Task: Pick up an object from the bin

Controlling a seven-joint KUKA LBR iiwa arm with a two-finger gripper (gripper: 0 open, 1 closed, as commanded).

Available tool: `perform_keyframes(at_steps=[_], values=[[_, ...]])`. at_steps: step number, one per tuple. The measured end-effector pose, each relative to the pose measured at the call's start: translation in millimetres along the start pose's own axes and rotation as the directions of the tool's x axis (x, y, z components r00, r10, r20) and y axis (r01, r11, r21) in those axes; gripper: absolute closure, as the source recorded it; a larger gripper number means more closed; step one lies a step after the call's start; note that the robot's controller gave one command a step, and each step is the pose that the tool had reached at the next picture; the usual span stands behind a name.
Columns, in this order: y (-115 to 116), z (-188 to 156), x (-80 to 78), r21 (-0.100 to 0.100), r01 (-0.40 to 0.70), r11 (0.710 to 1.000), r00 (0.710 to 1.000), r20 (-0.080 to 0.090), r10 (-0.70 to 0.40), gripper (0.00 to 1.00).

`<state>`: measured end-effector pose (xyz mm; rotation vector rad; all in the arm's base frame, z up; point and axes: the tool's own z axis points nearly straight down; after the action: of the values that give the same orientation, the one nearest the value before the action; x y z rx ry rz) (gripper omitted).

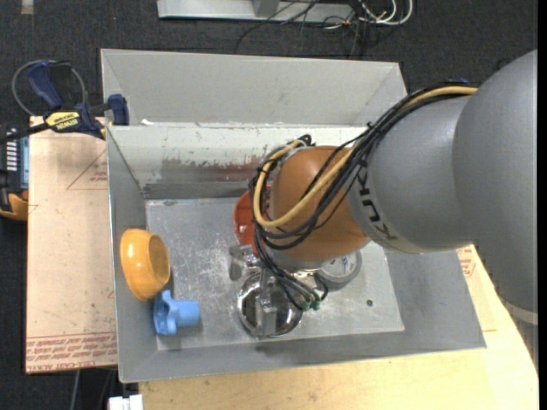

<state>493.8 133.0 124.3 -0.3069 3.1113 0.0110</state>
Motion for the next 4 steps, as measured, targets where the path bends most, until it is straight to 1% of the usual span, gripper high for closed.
perform_keyframes(at_steps=[1,2,3,4], values=[[-18.4,-48.6,3.6,0.000,-0.020,1.000,1.000,0.004,0.020,0.00],[-23.0,-170.6,-9.7,0.000,0.002,1.000,1.000,-0.005,-0.002,0.00],[-17.6,-164.1,-9.8,-0.001,0.003,1.000,1.000,0.014,-0.003,0.00],[16.0,-130.1,-12.5,0.003,0.310,0.951,0.950,0.016,-0.310,0.00]])
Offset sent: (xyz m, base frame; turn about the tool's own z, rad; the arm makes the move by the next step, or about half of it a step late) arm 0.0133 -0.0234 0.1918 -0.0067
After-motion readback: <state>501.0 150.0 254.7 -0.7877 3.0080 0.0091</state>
